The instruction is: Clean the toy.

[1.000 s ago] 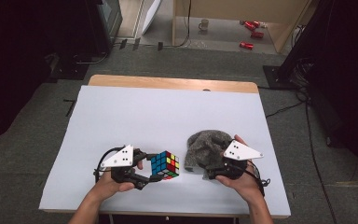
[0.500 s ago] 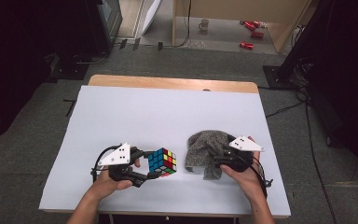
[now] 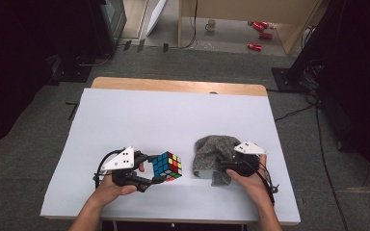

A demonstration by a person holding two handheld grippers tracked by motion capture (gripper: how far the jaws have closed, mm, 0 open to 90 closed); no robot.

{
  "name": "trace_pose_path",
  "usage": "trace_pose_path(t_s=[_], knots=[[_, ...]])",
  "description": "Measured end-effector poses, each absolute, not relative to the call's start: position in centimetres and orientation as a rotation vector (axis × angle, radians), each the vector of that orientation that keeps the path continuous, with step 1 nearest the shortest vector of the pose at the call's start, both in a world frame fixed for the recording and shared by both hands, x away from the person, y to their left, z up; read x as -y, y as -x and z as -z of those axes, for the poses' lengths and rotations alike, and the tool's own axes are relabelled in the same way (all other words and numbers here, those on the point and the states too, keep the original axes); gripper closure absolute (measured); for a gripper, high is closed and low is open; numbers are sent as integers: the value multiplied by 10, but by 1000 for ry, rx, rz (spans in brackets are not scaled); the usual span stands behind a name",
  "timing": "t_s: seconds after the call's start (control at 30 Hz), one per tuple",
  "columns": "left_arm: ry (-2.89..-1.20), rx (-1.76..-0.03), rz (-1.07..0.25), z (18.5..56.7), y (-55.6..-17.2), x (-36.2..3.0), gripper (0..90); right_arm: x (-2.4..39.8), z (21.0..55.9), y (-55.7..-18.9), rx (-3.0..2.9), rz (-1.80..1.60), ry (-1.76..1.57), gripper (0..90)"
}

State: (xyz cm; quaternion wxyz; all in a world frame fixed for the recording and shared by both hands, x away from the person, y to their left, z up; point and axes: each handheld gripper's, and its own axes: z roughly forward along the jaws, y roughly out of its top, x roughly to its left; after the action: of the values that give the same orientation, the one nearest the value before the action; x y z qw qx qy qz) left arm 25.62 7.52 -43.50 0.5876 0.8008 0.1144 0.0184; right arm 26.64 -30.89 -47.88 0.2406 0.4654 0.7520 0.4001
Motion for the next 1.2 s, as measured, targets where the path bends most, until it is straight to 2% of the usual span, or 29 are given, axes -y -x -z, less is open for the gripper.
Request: trace_pose_path(t_s=[0.27, 0.43, 0.53, 0.67, 1.2], knots=[[-1864, -274, -48, 435, -256, -75, 337, 308, 487, -266, -2060, -1037, -1290, 424], [-1870, -284, -59, 435, -256, -75, 337, 308, 488, -266, -2039, -1047, -1293, 674], [-1880, -299, -69, 435, -257, -74, 337, 310, 484, -265, -2021, -1081, -1288, 757], [-1897, -326, -91, 435, -258, -72, 337, 312, 474, -261, -1979, -1173, -1277, 788], [-1979, -387, -167, 439, -255, -54, 337, 292, 428, -240, -1897, -1431, -1139, 791]])
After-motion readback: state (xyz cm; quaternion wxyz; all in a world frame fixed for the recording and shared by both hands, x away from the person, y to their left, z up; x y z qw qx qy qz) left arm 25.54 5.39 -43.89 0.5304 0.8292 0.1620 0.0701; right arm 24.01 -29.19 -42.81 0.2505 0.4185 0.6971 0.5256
